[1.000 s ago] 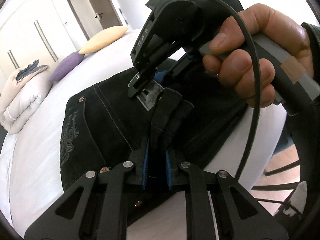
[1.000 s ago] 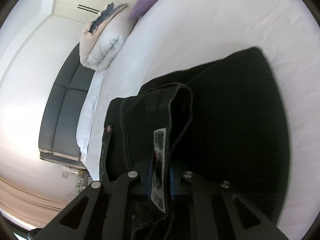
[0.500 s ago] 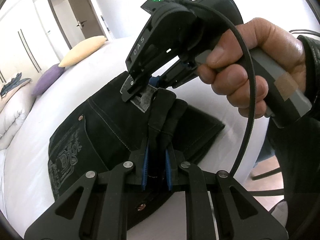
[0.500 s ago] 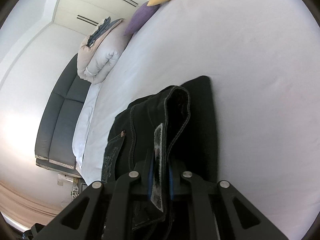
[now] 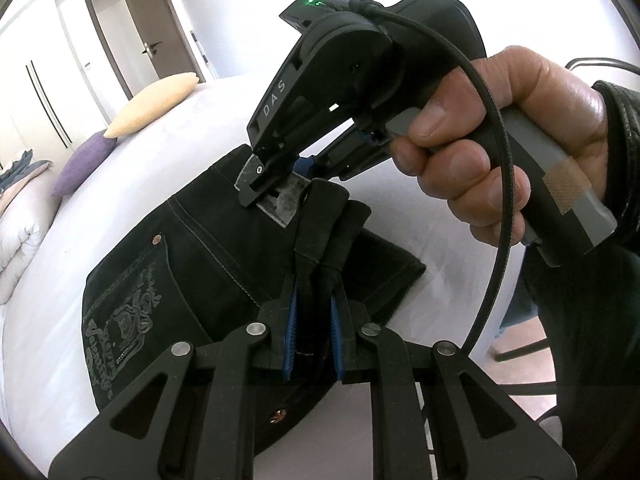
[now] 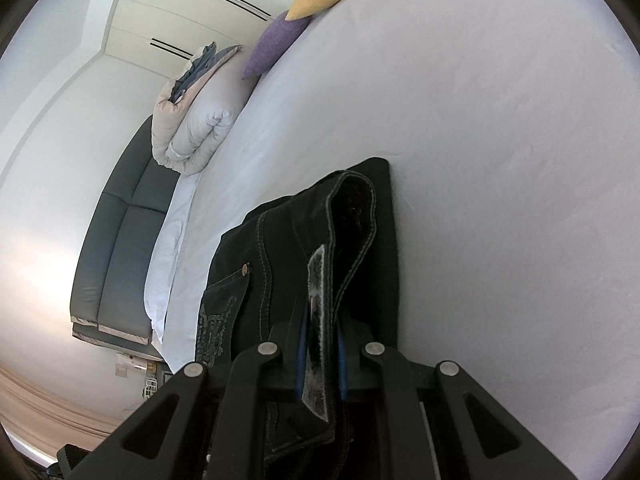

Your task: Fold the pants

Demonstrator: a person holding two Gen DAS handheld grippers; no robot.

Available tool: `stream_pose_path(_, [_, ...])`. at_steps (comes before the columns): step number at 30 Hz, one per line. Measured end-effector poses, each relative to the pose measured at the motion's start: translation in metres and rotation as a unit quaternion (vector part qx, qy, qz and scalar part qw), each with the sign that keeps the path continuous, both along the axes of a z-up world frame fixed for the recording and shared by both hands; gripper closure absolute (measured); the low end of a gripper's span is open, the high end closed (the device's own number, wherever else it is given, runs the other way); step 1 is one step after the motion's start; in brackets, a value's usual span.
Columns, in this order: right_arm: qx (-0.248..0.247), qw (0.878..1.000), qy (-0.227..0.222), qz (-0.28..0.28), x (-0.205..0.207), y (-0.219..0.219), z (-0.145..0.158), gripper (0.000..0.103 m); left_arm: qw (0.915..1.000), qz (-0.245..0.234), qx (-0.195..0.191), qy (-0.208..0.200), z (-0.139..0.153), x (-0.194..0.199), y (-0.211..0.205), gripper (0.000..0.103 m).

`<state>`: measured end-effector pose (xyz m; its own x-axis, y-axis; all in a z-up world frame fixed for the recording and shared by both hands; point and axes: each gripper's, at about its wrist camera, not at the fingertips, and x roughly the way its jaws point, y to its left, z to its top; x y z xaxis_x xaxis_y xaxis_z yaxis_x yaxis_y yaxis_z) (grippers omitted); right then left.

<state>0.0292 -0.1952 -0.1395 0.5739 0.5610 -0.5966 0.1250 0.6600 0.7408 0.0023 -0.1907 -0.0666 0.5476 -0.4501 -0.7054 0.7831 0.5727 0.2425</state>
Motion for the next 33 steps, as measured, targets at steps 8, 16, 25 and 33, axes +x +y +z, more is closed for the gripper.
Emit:
stream_pose_path(8, [0.049, 0.999, -0.008, -0.006, 0.000, -0.012, -0.028, 0.092, 0.9997, 0.014, -0.012, 0.018, -0.007, 0.007, 0.012, 0.090])
stream_pose_path(16, [0.016, 0.999, -0.020, -0.036, -0.017, -0.012, -0.009, 0.070, 0.9897, 0.026, -0.109, 0.090, 0.023, 0.010, 0.072, 0.084])
stream_pose_path(25, [0.019, 0.998, -0.050, -0.042, -0.060, 0.003, 0.025, 0.087, 0.9592, 0.132, -0.203, 0.146, 0.046, 0.072, 0.172, 0.084])
stream_pose_path(33, [-0.016, 1.000, -0.010, 0.005, -0.047, 0.045, 0.006, 0.096, 0.9352, 0.157, -0.211, 0.237, -0.002, 0.107, 0.193, 0.084])
